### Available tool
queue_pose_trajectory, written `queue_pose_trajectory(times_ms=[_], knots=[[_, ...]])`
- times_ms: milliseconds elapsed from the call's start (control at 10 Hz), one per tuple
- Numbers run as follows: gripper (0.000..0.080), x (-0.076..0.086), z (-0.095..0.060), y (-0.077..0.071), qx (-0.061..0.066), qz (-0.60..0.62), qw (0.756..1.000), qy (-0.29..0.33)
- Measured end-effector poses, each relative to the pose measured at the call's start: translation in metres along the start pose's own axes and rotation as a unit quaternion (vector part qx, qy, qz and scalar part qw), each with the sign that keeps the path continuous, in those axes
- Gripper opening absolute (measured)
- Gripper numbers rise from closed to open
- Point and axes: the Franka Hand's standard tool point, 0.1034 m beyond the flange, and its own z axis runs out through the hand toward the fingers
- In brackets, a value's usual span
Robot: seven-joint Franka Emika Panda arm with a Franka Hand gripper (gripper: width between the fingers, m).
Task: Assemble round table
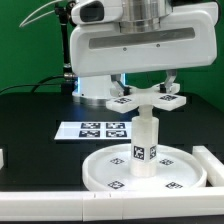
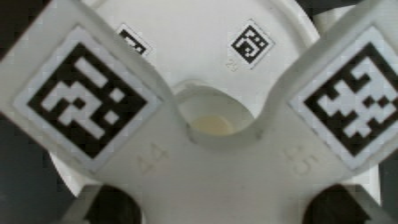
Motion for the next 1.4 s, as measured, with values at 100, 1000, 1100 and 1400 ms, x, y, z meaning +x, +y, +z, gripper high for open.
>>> queue_pose_trajectory(times_ms=[100, 1000, 1100, 1400], knots=[[0.0445, -0.001, 0.003, 0.002, -0.001, 0.002, 1.000, 0.002], [0.0445, -0.003, 0.000, 0.003, 0.000, 0.002, 1.000, 0.011], [0.0445, -0.005, 0.001, 0.004, 0.000, 0.003, 1.000, 0.010], [0.0445, -0.008, 0.004, 0.004, -0.001, 0.003, 1.000, 0.012]])
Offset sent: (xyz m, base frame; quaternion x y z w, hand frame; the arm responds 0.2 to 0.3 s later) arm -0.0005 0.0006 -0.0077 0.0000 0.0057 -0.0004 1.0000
